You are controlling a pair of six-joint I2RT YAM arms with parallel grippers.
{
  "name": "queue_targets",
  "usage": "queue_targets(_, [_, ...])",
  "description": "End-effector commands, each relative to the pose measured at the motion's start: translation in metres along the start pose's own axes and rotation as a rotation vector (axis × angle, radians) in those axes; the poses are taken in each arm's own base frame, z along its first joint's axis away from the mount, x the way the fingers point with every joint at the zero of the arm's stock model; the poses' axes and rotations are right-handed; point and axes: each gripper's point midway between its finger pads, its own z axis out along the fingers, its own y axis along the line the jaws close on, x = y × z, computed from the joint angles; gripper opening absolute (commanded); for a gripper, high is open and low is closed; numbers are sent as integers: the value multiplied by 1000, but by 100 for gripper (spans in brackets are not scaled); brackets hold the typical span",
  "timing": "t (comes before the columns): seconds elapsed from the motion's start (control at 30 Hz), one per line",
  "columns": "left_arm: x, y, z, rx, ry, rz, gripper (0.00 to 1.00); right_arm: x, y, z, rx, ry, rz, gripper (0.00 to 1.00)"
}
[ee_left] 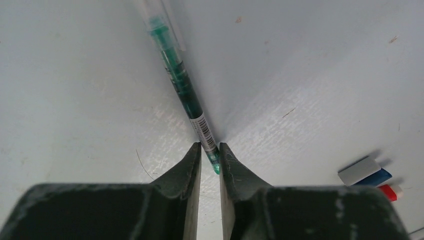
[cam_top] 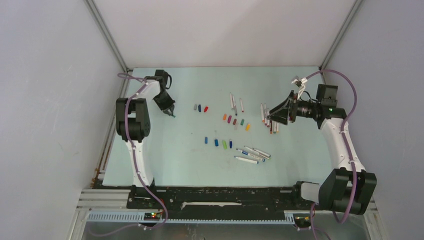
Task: Open the pen caps
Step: Pick up the pen from the center of the board.
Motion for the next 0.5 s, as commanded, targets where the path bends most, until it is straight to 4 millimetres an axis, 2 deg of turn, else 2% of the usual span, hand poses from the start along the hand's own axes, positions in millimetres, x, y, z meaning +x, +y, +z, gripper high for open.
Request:
queue_targets(0.0, [7,-8,-11,37,10,31,19,-14,12,-5,-25,-32,-59,55])
queue_targets(0.23, [30,-6,-18,94,6,57,15,-16,19,-7,-25,-38,-84,55])
queue_targets(0.37, [51,-2,-20,115,-6,52,15,-16,18,-7,-25,-37,-83,55])
queue_targets(0.47, [70,-6,-21,138,-15,69,15,-15,18,-7,-23,-36,-84,55])
